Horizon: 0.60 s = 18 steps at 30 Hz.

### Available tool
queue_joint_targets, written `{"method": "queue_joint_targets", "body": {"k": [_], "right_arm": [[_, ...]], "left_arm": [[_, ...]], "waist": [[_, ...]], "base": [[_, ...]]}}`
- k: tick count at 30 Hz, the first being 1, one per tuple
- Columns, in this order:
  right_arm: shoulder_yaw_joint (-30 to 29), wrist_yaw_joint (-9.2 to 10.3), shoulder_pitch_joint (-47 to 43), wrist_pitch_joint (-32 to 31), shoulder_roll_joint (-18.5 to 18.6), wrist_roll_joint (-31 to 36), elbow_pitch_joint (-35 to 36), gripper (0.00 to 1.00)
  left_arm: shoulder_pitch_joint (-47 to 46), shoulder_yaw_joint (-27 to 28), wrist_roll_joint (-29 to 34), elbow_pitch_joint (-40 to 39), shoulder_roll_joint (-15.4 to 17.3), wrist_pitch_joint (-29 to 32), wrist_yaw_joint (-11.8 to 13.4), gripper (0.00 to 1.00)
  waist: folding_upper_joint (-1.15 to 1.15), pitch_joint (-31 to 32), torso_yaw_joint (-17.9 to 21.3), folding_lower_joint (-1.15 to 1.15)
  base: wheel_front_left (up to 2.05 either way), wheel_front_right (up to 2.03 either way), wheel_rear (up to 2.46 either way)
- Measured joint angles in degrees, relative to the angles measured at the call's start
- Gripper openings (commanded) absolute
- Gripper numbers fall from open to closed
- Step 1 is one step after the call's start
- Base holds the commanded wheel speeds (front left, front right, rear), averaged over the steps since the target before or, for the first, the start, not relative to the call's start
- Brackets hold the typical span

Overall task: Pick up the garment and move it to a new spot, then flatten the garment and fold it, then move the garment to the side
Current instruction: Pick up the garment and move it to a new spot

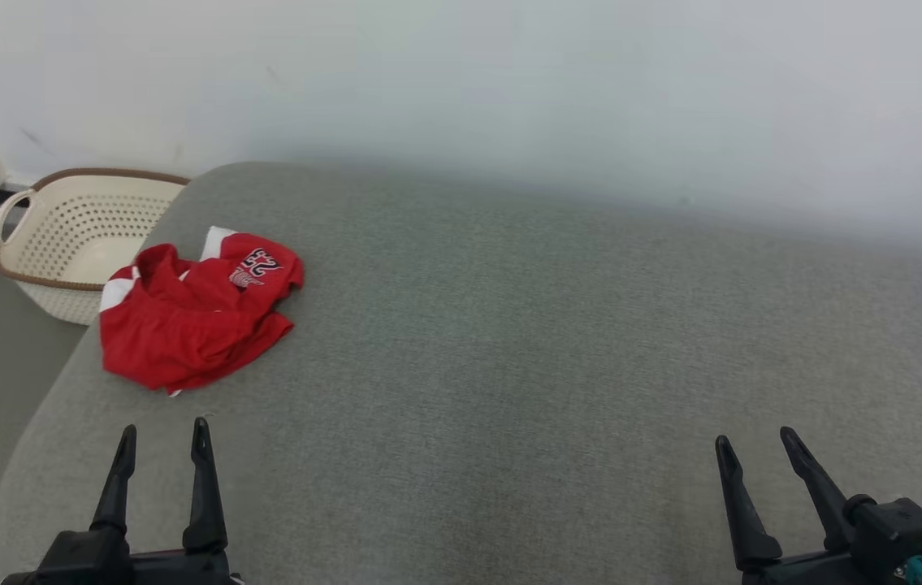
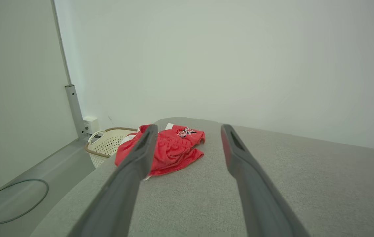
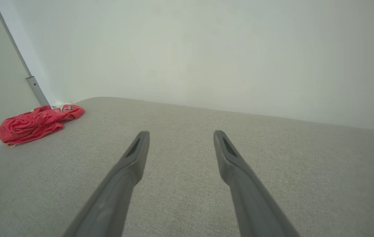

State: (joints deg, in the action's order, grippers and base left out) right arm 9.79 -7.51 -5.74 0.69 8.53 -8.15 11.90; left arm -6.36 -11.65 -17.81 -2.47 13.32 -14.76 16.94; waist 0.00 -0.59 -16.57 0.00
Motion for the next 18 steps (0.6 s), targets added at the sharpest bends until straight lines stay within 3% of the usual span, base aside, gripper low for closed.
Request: {"method": "queue_joint_targets", "body": {"k": [9,18], "right_arm": [[1.12,0.0,0.14,0.01,-0.66,-0.4,-0.79,1.0],[1.21,0.0,0.16,0.33,-0.8,-0.64,-1.33,1.0]], "left_arm": [[0.25,0.7,0.65,1.1,1.68,-0.01,-0.48,1.0],[0.24,1.01,0.66,1.7,2.35,-0.01,-0.24,1.0]], "waist": [[0.0,0.3,-7.13,0.0],[0.0,0.36,-8.28,0.0]], "base": [[0.0,0.0,0.0],[0.0,0.0,0.0]]}}
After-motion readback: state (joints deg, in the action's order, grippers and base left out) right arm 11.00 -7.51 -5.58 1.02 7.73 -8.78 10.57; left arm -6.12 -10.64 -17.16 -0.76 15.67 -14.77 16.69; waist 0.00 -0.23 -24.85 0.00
